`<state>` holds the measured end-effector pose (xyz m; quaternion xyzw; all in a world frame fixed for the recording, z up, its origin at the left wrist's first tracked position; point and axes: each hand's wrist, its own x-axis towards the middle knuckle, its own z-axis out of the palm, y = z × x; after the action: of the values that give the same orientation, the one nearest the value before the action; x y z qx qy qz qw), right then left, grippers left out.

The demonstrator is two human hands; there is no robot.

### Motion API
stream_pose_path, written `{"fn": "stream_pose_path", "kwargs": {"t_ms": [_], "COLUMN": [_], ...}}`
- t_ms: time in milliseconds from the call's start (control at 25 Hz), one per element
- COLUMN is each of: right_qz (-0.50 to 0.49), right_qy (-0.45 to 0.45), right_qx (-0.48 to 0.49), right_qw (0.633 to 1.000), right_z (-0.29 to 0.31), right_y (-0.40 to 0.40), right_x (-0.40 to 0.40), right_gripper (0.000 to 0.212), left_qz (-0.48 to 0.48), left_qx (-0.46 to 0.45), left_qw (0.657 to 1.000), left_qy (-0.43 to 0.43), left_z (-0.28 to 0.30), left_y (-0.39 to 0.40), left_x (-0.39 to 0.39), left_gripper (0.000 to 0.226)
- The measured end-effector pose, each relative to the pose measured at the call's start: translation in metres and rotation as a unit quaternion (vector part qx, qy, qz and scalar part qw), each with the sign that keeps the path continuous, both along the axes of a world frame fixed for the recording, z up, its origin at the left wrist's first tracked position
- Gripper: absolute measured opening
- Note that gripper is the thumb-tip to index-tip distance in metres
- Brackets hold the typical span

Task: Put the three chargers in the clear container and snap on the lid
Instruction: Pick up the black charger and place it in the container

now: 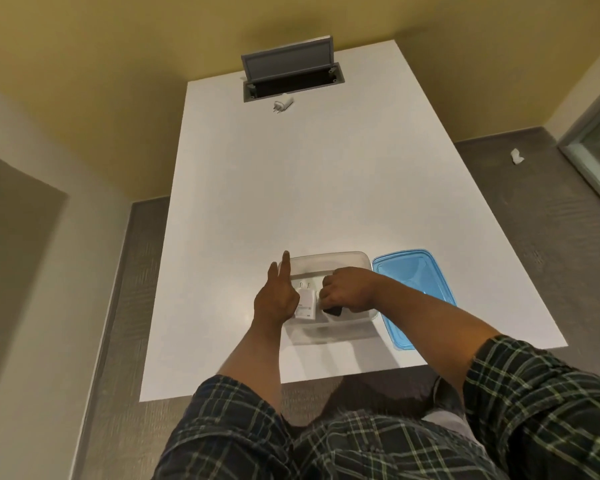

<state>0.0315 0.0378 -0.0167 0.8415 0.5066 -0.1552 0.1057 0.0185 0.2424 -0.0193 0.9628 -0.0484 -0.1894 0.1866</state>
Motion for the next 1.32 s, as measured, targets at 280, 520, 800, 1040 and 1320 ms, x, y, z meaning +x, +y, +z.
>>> {"fn": "stream_pose_path", "kwargs": {"t_ms": [280, 520, 800, 1040, 1320], "right_qz": [0.043, -0.005, -0.217, -0.159, -0.151], "right_qy": [0.005, 0.038, 0.039, -0.036, -0.151], "right_qx": [-0.017, 0.031, 0.107, 0.097, 0.240], "right_qw": [0.999, 0.999, 0.970, 0.982, 0.947], "right_z": [-0.007, -0.020, -0.024, -0.022, 0.003], "right_y": [0.018, 0.013, -0.001, -0.001, 0.011], "right_x": [-0.003, -0.001, 0.001, 0.001, 0.045], "right_gripper": [0.023, 0.036, 0.044, 0.035, 0.026], "left_qz": [0.046, 0.054, 0.055, 0.093, 0.085], "left_qx": [0.000, 0.001, 0.002, -0.006, -0.001], "left_qw": [0.999, 0.998, 0.998, 0.996, 0.989], "left_qy": [0.029, 0.034, 0.037, 0.005, -0.119], "left_z": [-0.001, -0.005, -0.009, -0.011, 0.003], "left_y": [-0.004, -0.005, -0.005, -0.006, 0.009], "left_x": [-0.002, -0.001, -0.003, -0.009, 0.019], "left_gripper": [0.098, 0.100, 0.101, 0.085, 0.065]}}
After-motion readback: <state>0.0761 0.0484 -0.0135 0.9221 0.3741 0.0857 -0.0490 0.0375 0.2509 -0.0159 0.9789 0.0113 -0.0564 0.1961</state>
